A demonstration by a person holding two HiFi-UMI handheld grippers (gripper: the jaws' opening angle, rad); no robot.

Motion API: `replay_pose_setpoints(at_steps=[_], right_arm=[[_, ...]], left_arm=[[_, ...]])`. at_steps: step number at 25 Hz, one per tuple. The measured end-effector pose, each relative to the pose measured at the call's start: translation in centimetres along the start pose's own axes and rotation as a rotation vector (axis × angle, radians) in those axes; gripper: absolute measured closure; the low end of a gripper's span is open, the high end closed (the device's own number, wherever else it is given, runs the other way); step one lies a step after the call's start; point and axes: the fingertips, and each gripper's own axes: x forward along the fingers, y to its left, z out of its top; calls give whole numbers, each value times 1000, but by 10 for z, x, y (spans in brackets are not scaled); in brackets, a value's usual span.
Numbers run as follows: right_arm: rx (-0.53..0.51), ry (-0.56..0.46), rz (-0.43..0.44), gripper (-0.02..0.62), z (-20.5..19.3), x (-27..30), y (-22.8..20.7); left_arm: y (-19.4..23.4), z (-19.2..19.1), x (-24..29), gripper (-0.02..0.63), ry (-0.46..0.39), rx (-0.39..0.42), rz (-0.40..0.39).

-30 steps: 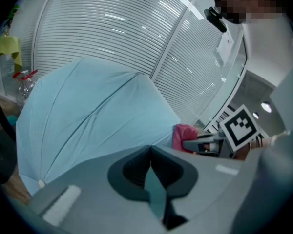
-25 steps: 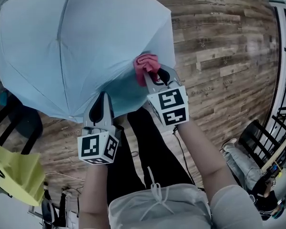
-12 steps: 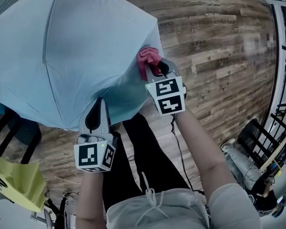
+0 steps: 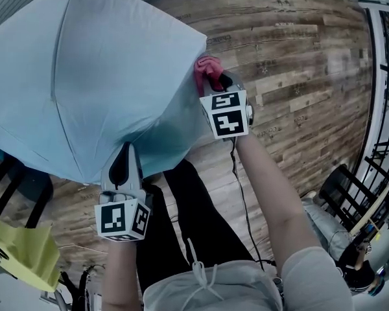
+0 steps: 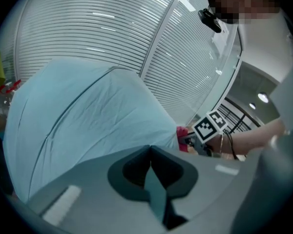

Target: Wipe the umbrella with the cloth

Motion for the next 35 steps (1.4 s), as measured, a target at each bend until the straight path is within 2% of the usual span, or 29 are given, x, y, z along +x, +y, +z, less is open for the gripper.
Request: replay_pose_setpoints(at_steps=[4, 8, 14, 17, 21, 24, 29, 35], right_arm=[[34, 24, -89, 538, -3, -3, -18], [71, 11, -107, 538, -8, -21, -21], [71, -49, -133, 538, -15, -69, -6], [72, -97, -139, 540, -22, -98, 21], [89, -108, -101, 540, -41, -135, 85], [87, -124, -42, 540, -56, -156, 154], [52, -107, 78, 540, -80, -163, 285], [-69, -88, 199, 540, -94, -148, 418]], left_arm=[[1, -10, -2, 598, 28, 1, 3], [2, -20, -7, 598, 42, -12, 4], [-1, -30, -27, 598, 28, 10, -12], [4, -44, -50, 598, 32, 10, -23], [13, -73, -93, 598, 49, 104, -47], [33, -99, -127, 598, 57, 169, -63], [90, -135, -186, 598, 49, 113, -21], [165, -177, -240, 599, 35, 31, 41]])
